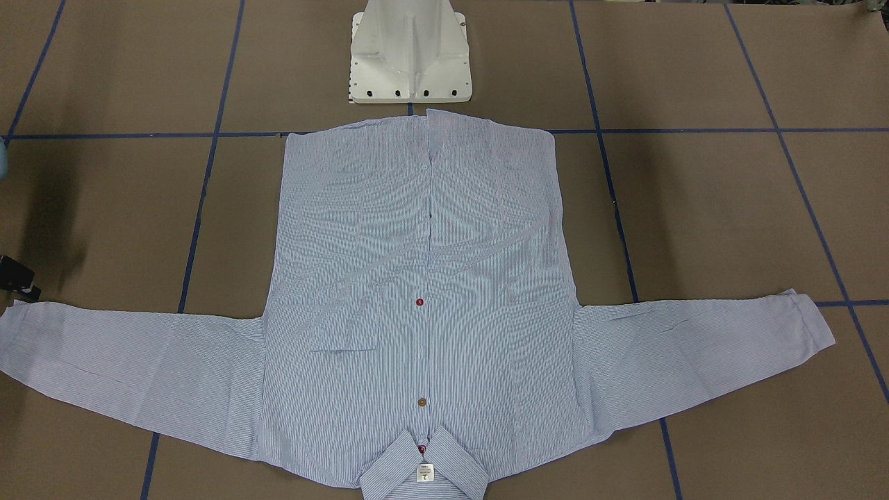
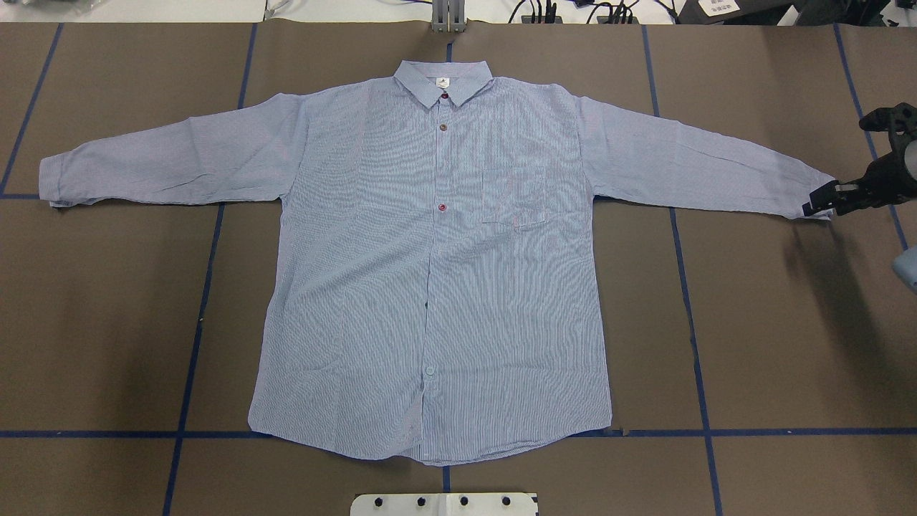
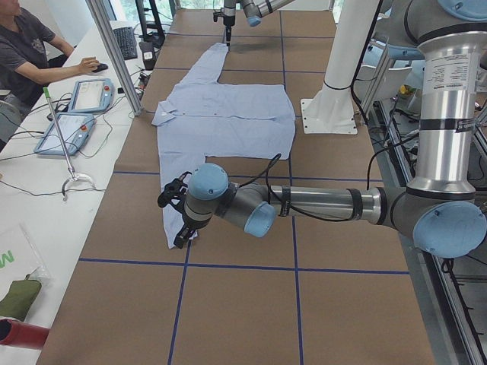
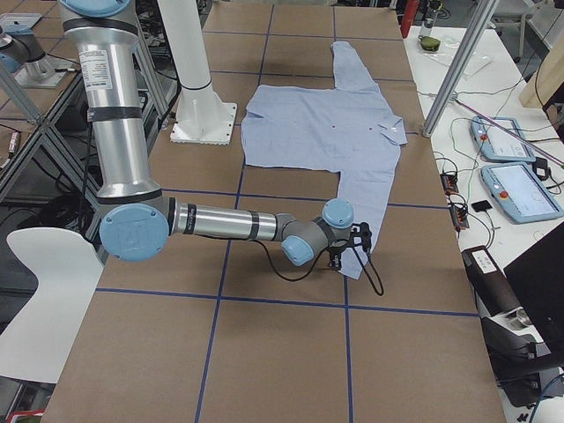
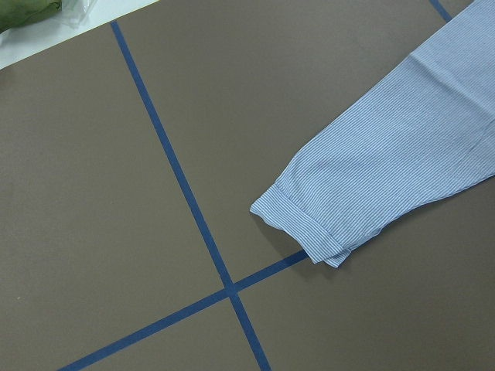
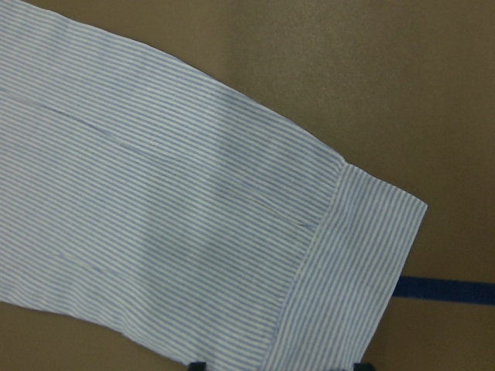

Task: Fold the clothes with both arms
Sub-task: 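Close the right gripper on the sleeve cuff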

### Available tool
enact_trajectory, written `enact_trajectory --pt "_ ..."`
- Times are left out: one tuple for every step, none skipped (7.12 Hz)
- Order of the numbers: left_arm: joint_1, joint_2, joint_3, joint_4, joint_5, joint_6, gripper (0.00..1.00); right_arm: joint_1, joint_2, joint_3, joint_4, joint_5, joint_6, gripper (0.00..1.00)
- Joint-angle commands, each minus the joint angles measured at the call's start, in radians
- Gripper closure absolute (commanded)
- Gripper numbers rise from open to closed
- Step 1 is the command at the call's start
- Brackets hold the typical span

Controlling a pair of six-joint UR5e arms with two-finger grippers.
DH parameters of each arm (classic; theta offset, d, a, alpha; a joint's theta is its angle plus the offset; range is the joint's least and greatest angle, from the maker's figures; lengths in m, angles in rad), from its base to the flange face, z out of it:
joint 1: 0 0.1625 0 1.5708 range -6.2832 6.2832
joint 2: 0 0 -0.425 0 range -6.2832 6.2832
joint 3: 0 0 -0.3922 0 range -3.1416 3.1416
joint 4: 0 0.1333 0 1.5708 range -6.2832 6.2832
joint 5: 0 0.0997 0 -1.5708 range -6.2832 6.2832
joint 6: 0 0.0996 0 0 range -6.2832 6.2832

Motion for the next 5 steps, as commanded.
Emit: enact_trajectory --pt "0.0 0.0 -0.012 0.0 0.0 -0.002 0.0 0.022 0.004 -0.003 -0.006 0.001 0.032 0.3" --pt "0.0 0.0 -0.02 0.002 0.0 -0.002 0.0 0.033 0.001 -0.006 -0.006 0.001 0.057 0.3" --pt "0.0 0.0 -0.02 0.002 0.0 -0.002 0.0 0.033 0.005 -0.026 -0.008 -0.002 0.063 0.3" --pt "0.0 0.0 -0.022 0.002 -0.002 -0.002 0.0 0.032 0.021 -0.046 -0.004 -0.008 0.086 0.34" --pt "0.0 0.0 -0.022 0.002 -0.002 -0.002 0.0 0.033 0.022 -0.046 -0.003 -0.01 0.088 0.33"
